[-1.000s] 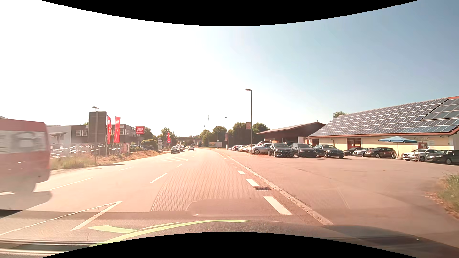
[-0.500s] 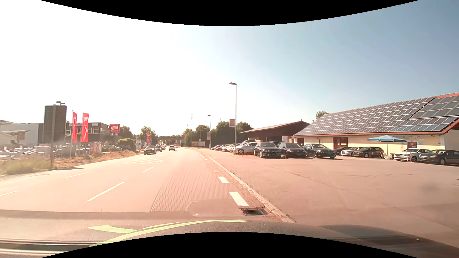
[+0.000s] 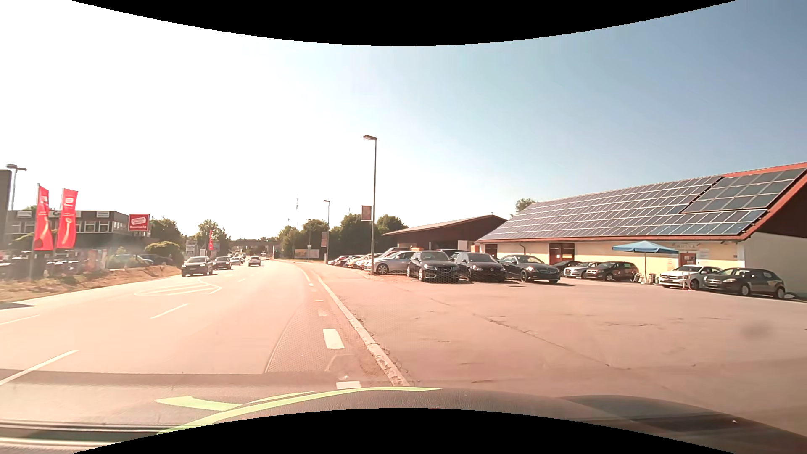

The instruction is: Follow the waypoints while adhering to traffic rules and regulations

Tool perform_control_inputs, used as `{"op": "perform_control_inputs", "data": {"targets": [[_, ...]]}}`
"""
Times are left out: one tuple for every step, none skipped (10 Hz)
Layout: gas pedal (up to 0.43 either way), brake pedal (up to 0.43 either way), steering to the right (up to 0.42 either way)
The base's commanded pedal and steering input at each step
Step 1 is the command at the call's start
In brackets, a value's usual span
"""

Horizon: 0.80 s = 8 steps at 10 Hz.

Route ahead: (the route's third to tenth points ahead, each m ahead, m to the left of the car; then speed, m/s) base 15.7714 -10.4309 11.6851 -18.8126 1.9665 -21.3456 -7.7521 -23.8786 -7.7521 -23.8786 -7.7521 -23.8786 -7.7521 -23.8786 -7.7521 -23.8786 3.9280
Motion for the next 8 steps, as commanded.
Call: {"op": "perform_control_inputs", "data": {"targets": [[0.000, 0.000, 0.311], [0.000, 0.000, 0.325], [0.000, 0.000, 0.331], [0.000, 0.000, 0.331], [0.000, 0.000, 0.331], [0.000, 0.000, 0.331], [0.000, 0.000, 0.331], [0.020, 0.000, 0.329]]}}
